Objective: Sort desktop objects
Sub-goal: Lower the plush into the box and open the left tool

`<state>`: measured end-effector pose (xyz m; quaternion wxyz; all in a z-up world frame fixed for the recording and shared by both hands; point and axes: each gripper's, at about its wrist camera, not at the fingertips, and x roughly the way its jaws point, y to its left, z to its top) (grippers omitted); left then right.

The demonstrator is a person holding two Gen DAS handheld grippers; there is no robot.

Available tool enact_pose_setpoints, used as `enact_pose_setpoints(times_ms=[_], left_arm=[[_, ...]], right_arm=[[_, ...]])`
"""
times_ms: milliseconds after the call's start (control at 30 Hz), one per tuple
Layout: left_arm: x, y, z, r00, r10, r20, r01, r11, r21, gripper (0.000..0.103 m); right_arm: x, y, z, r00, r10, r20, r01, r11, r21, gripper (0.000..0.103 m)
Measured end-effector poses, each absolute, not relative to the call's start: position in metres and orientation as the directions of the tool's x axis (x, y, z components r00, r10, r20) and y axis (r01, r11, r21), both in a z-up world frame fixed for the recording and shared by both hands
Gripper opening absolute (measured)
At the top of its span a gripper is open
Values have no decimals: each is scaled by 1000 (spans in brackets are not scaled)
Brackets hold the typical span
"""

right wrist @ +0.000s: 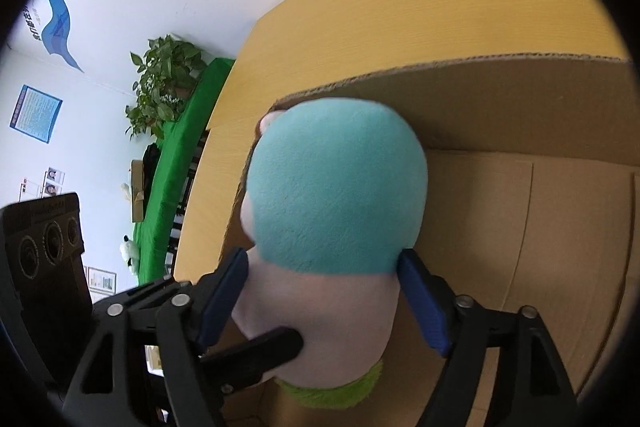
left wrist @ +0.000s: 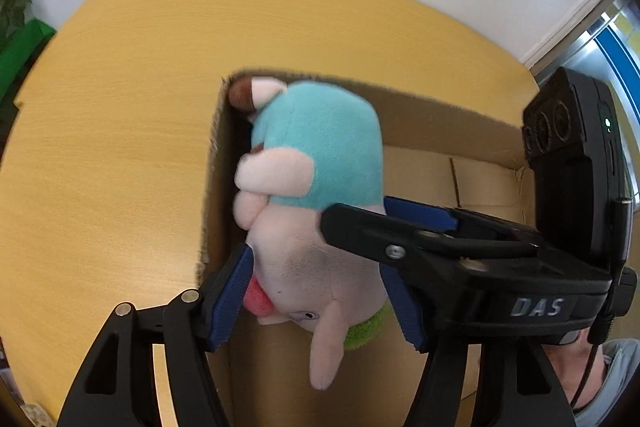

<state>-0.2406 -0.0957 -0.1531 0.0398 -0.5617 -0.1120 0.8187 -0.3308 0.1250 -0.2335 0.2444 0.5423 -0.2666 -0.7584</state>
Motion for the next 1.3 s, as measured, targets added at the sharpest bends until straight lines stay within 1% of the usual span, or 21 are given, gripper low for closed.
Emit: enact_pose_setpoints(times_ms=[100, 167, 200, 333, 367, 400, 500, 600, 700, 833, 900, 1133, 1233, 1267, 1300], left_arm=[[-221, -96, -114, -436, 183, -881, 52, -972, -228, 71], [-201, -101, -82, -501, 168, -849, 35, -976, -214, 76], [-191, -102, -63, -544, 156, -825, 23, -979, -201, 79], [-135, -124, 16, -722, 87, -687, -4, -993, -121, 88], [-124, -123, 37, -758, 75, -648, -9, -994, -104, 94], [-118, -125, 54, -788, 69, -612, -12, -995, -96, 99], [-81, -126, 88, -853, 83, -515, -33, -994, -106, 101], [-52, -123, 117, -866, 88, -491, -33, -992, -120, 103], [-10, -106, 143, -887, 70, -456, -10, -991, -134, 103], [26, -81, 143, -888, 64, -455, -33, -997, -77, 103], [38, -70, 138, -884, 71, -462, -44, -997, -69, 103], [65, -34, 124, -827, 45, -560, 1, -997, -82, 103], [77, -25, 121, -819, 39, -573, 10, -997, -83, 101], [80, -21, 119, -816, 27, -577, 18, -997, -73, 96], [84, -17, 118, -814, 20, -580, 21, -998, -64, 86]], right_arm=[[-314, 137, -204, -346, -650, -677, 98, -743, 663, 83], [-296, 151, -170, -406, -608, -682, 90, -770, 632, 92], [-287, 155, -154, -426, -578, -696, 78, -790, 608, 103], [-232, 167, -75, -532, -433, -728, 88, -883, 461, 102], [-209, 166, -50, -559, -375, -740, 96, -915, 391, 102], [-195, 164, -35, -572, -346, -743, 101, -929, 355, 102], [-147, 160, 6, -593, -264, -760, 90, -960, 264, 102], [-105, 148, 31, -583, -207, -786, 64, -976, 210, 102], [-69, 140, 52, -588, -192, -785, 41, -977, 209, 102], [-33, 134, 70, -605, -231, -762, 53, -967, 251, 102], [-16, 132, 77, -616, -231, -753, 64, -967, 245, 102], [29, 140, 90, -648, -202, -735, 70, -976, 206, 102], [47, 151, 87, -652, -205, -730, 62, -974, 219, 102], [53, 157, 85, -656, -214, -724, 62, -971, 231, 102], [57, 159, 84, -658, -220, -720, 65, -969, 237, 102]])
